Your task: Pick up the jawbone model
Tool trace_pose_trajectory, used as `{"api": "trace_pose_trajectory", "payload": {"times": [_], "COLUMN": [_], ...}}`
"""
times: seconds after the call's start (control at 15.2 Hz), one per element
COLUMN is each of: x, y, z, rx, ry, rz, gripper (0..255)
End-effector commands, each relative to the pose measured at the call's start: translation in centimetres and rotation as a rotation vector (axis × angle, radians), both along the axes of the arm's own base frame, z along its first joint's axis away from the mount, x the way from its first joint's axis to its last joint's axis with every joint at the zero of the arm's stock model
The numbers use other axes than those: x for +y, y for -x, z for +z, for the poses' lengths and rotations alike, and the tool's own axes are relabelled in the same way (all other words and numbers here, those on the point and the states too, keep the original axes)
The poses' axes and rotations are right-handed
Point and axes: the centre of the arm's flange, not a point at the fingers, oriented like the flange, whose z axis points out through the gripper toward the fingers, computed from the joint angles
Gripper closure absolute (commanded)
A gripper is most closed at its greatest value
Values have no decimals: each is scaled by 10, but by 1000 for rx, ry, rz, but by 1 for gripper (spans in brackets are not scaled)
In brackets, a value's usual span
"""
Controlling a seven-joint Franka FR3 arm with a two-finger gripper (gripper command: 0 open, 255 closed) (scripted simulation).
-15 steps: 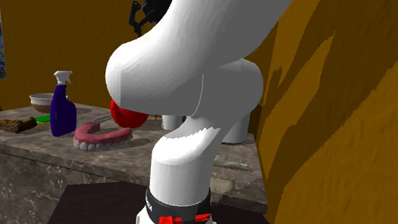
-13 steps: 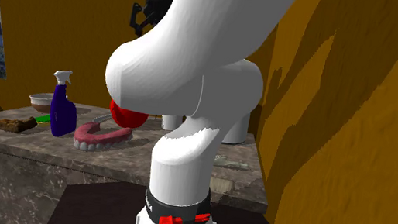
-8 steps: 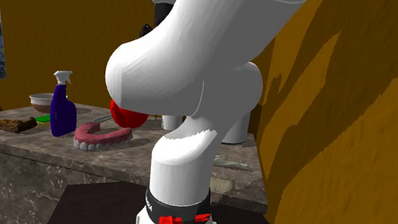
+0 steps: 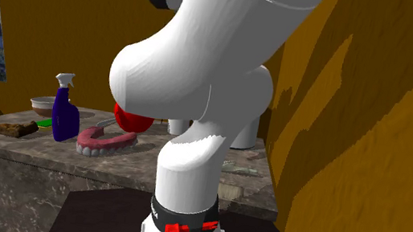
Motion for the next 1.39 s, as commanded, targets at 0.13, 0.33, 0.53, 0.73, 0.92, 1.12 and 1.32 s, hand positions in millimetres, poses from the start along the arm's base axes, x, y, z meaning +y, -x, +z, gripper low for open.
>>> {"api": "trace_pose_trajectory", "payload": {"times": [0.13,0.33,0.53,0.73,0.92,1.12,1.32], "x": [-29,-50,-72,-95,-113,-113,-113], "y": [8,11,12,12,11,11,11], "z": [-42,-73,-104,-135,-159,-175,-191], "rx": [28,50,71,93,110,110,110], "ry": [14,25,36,47,56,56,56], "rz": [135,233,330,427,504,504,504], "gripper": [0,0,0,0,0,0,0]}}
